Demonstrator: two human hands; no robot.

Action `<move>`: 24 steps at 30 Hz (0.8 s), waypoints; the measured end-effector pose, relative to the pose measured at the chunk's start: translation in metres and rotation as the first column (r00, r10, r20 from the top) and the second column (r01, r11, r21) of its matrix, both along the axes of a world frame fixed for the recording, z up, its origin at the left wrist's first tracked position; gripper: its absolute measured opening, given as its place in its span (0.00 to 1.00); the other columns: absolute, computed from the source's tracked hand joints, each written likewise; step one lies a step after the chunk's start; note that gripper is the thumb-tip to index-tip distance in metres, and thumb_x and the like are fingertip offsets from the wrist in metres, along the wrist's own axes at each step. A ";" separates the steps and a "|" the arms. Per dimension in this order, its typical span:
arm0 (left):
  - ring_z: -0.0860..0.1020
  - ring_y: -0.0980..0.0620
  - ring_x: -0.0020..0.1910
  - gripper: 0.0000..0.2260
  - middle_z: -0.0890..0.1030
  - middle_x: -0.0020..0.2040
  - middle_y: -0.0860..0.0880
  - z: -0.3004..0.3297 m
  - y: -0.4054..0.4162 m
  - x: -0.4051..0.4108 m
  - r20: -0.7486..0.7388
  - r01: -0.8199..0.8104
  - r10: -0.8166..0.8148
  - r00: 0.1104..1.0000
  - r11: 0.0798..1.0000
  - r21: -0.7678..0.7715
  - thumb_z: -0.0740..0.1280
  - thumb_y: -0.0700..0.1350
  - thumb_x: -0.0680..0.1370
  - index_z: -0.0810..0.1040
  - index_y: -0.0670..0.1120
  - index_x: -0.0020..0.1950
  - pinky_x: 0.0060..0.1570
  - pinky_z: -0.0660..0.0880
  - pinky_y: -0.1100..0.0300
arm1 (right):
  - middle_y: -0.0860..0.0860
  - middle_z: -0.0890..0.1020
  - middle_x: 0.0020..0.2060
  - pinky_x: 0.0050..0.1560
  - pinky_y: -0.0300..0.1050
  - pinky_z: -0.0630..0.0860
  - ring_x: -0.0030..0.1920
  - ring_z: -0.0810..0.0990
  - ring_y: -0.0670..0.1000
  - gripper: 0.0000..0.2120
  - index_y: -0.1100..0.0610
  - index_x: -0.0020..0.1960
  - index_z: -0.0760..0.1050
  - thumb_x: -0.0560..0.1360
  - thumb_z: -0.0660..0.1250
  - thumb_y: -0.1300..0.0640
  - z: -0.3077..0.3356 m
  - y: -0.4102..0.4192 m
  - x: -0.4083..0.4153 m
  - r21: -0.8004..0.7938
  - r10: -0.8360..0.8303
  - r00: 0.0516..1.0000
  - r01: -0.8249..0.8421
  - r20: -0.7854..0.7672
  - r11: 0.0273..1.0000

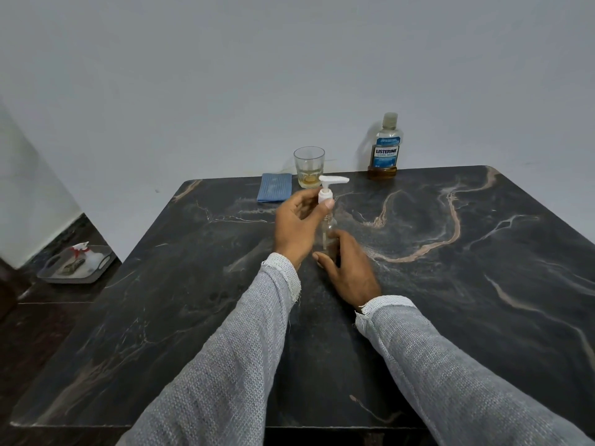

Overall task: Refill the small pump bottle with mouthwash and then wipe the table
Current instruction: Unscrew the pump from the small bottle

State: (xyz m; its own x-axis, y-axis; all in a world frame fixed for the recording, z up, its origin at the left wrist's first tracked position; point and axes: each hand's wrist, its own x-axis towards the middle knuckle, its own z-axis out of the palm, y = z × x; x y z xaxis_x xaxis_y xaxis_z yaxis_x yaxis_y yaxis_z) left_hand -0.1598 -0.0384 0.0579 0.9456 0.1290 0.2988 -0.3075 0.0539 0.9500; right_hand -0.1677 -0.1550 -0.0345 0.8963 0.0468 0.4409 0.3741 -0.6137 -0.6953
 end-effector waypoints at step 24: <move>0.81 0.56 0.34 0.05 0.82 0.38 0.48 0.012 0.063 0.061 -0.261 -0.120 0.222 0.939 0.926 0.358 0.75 0.43 0.72 0.80 0.46 0.42 0.35 0.81 0.63 | 0.51 0.75 0.63 0.62 0.49 0.73 0.60 0.75 0.50 0.27 0.54 0.69 0.66 0.75 0.67 0.43 0.005 0.000 -0.004 0.024 0.007 0.993 -0.004 -0.117 1.000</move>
State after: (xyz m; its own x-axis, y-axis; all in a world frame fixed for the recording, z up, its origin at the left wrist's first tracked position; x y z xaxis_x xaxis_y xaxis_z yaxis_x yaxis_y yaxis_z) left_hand -0.0992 0.0248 0.0704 0.9688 0.2387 0.0672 0.0100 -0.3083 0.9512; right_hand -0.1714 -0.1546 -0.0295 0.9416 0.0431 0.3339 0.2928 -0.5948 -0.7487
